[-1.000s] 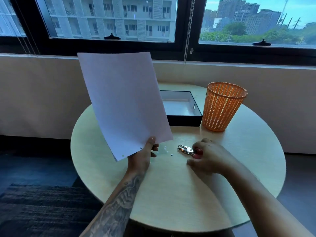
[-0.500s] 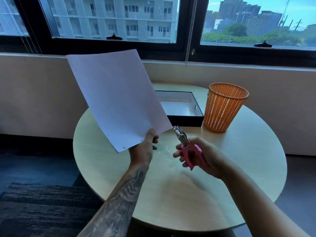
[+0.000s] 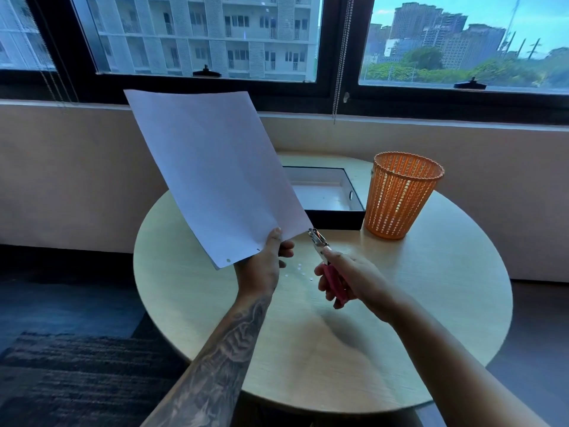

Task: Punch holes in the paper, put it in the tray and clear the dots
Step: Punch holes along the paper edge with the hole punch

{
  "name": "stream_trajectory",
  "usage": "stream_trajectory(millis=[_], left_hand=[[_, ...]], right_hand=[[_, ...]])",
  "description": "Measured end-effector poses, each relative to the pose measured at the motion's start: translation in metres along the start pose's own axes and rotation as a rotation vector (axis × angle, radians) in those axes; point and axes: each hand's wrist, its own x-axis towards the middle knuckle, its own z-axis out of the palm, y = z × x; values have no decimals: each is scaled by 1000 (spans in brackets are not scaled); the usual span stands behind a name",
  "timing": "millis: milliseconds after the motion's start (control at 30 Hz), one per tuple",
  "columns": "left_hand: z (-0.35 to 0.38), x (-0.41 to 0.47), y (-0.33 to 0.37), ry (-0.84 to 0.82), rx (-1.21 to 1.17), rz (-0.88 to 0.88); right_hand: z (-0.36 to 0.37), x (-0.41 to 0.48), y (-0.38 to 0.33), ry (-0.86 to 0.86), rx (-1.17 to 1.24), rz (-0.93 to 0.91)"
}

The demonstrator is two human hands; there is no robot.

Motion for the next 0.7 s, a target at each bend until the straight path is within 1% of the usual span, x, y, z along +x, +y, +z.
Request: stream_trajectory(millis=[233, 467, 700], left_hand=[[0, -2, 0, -12, -2, -9], [1, -5, -2, -33, -4, -14], [0, -6, -5, -18, -15, -21]], right_hand=[[5, 0, 0, -4, -29, -30], [12, 2, 0, 17, -26, -26], [16, 4, 3, 22, -28, -14]])
